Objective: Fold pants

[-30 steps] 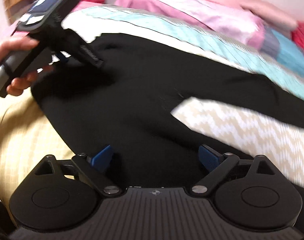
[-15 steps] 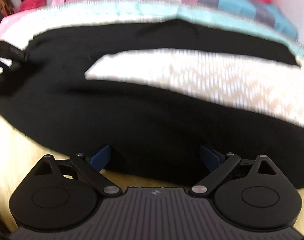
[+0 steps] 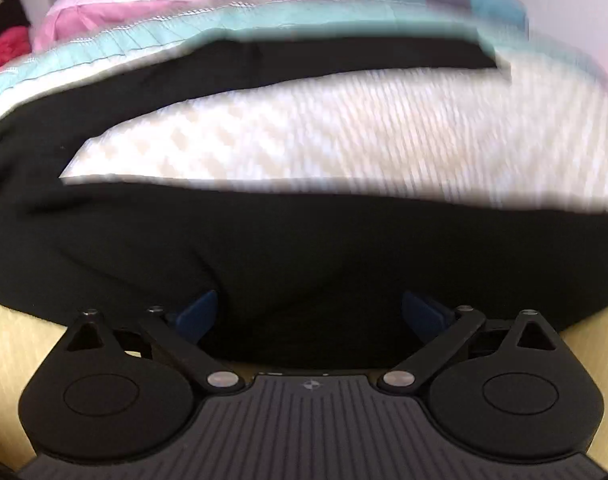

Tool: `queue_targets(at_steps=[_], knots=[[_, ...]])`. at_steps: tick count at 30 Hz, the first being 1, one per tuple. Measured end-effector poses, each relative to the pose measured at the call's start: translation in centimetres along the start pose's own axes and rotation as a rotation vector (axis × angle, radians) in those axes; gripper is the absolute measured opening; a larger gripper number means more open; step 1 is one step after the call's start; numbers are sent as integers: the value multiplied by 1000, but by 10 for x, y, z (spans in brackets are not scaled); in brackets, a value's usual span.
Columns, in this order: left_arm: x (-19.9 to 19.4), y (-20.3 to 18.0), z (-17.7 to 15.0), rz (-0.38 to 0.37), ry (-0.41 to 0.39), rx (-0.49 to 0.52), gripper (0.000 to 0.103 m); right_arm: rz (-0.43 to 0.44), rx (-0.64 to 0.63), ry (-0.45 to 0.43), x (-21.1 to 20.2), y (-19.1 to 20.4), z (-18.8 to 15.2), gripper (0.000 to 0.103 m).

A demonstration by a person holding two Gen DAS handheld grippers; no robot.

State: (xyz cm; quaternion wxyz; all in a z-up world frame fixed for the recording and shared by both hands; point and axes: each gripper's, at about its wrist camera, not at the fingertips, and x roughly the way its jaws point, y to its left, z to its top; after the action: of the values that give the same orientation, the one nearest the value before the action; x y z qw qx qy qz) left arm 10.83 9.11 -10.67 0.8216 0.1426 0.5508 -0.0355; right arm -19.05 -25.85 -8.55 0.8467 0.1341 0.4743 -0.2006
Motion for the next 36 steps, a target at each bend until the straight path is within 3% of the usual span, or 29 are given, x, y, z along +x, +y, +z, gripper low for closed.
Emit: queue_targets(at_steps=[1,7,10,13,17,21,25,30,36], knots=[[0,0,1,3,4,0,103,13,26,-23,-7,-7,-1,100],[3,0,4,15,28,-30,103,-110,165,-148,-31,-54,-3,99],[4,-1,4,26,31,-40,103,-132,186,-141,-26,-79,2,99],[4,-2,4,38,36,-62,103,-130,180,-40,-9,-103,-2,99],[-3,-3,0,52,47,-118,103,-134,217,-96,-30,-129,-18,99],[-32,-5,-19,-4,-5,-150,103,-93,334,-96,-42,-155,-26,97],[-71,-7,-44,-23,-56,-131,103,-77,341,-103,-45,-164,-21,95],[-90,1,-71,-33,-7,-124,103,-64,380,-120,-49,-163,-17,94],[-90,33,-102,-165,88,-303,103,-49,385,-114,-64,-152,-26,94]])
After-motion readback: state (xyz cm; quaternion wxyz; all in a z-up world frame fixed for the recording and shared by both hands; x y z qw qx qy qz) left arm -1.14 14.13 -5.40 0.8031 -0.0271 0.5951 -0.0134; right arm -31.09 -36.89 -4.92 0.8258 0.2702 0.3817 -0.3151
